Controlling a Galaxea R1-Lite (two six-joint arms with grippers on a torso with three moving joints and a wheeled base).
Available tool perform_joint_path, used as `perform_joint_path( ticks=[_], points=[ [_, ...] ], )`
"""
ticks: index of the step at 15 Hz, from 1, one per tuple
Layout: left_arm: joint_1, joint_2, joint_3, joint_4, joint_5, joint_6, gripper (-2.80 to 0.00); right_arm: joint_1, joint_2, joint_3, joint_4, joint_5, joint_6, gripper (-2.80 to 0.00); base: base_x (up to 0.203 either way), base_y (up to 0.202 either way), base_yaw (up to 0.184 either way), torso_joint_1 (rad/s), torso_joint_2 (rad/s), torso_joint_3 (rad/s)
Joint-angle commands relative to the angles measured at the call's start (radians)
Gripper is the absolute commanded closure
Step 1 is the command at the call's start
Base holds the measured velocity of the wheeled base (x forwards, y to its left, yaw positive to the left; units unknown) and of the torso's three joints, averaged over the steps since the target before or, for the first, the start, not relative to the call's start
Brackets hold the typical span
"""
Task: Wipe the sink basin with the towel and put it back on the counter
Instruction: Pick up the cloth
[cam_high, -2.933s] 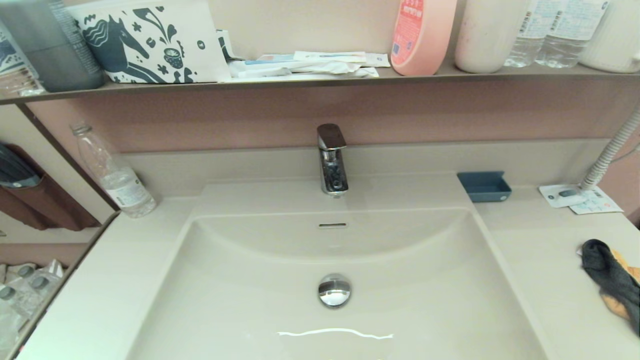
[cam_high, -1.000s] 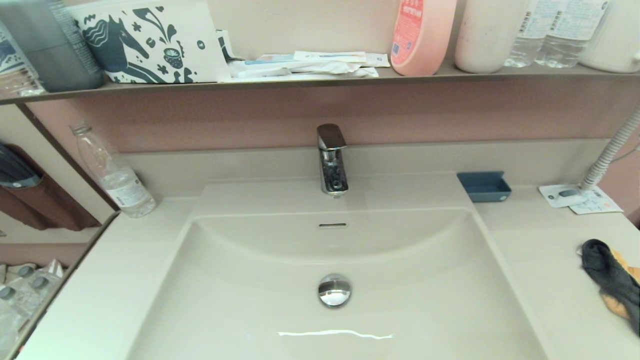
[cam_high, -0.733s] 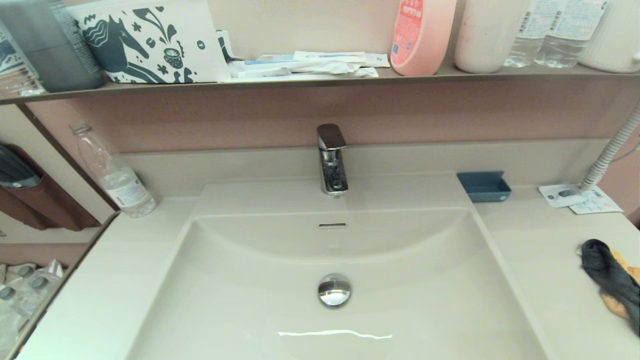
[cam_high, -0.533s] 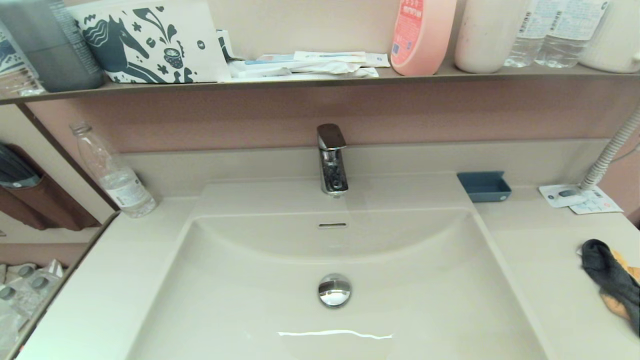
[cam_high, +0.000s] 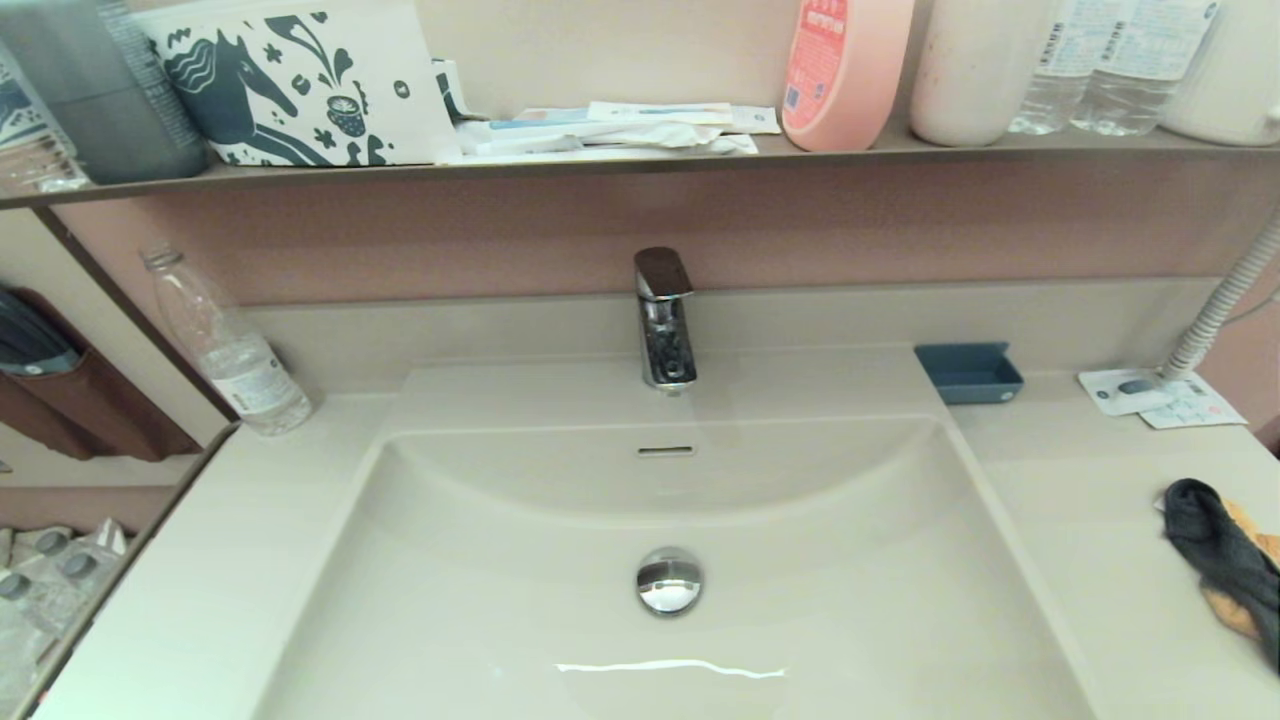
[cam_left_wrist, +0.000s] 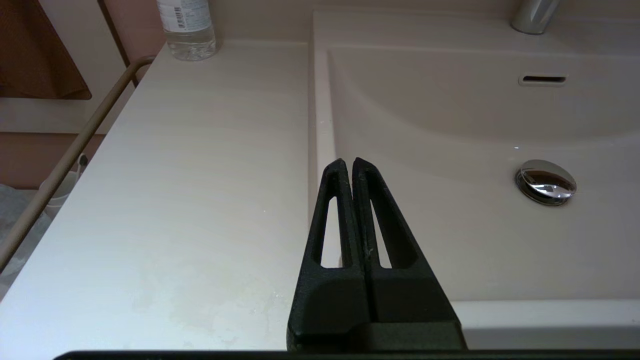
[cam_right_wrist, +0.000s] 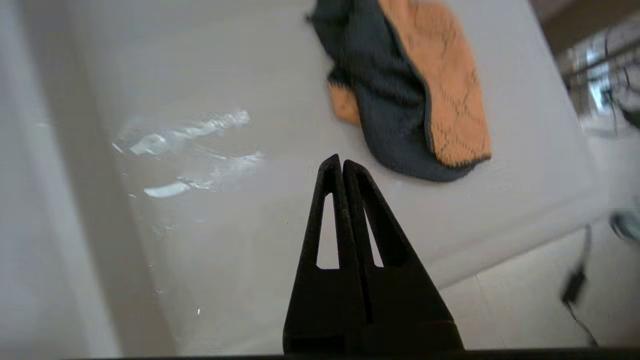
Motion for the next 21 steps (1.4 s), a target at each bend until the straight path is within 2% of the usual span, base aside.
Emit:
perform_joint_path(
  ticks=[1, 4, 6, 9, 10, 12, 14, 16, 19, 21],
  points=[
    [0.001, 0.002, 0.0, -0.002, 0.0, 0.0, 0.0, -0.025, 0.214, -0.074, 0.051, -0.004, -0.005, 0.0, 0.0, 0.0, 0.0, 0.0, 0.0, 0.0],
    [0.001, 0.002, 0.0, 0.0, 0.0, 0.0, 0.0, -0.104, 0.378, -0.151, 0.084, -0.017, -0.087, 0.0, 0.0, 0.0, 0.0, 0.0, 0.0, 0.0],
    [0.001, 0.002, 0.0, -0.001, 0.0, -0.001, 0.0, -0.2, 0.448, -0.215, 0.086, -0.028, -0.193, 0.0, 0.0, 0.0, 0.0, 0.0, 0.0, 0.0],
    [0.0, 0.002, 0.0, -0.001, 0.0, -0.001, 0.0, -0.261, 0.496, -0.28, 0.084, -0.027, -0.325, 0.0, 0.0, 0.0, 0.0, 0.0, 0.0, 0.0],
    [0.001, 0.002, 0.0, -0.002, 0.0, -0.001, 0.0, -0.271, 0.505, -0.294, 0.085, -0.022, -0.352, -2.8, 0.0, 0.0, 0.0, 0.0, 0.0, 0.0],
    [0.001, 0.002, 0.0, 0.0, 0.0, 0.0, 0.0, -0.278, 0.544, -0.314, 0.086, 0.004, -0.373, -2.8, 0.0, 0.0, 0.0, 0.0, 0.0, 0.0],
    [0.001, 0.002, 0.0, -0.001, 0.0, 0.0, 0.0, -0.286, 0.587, -0.331, 0.092, 0.091, -0.378, -2.8, 0.0, 0.0, 0.0, 0.0, 0.0, 0.0],
    [0.001, 0.002, 0.0, 0.0, 0.0, 0.0, 0.0, -0.291, 0.633, -0.334, 0.091, 0.137, -0.379, -2.8, 0.0, 0.0, 0.0, 0.0, 0.0, 0.0],
    [0.001, 0.002, 0.0, 0.0, 0.0, -0.001, 0.0, -0.318, 0.662, -0.332, 0.108, 0.28, -0.372, -2.8, 0.0, 0.0, 0.0, 0.0, 0.0, 0.0],
    [0.001, 0.002, 0.0, -0.002, 0.0, -0.001, 0.0, -0.344, 0.672, -0.342, 0.134, 0.281, -0.379, -2.8, 0.0, 0.0, 0.0, 0.0, 0.0, 0.0]
  ],
)
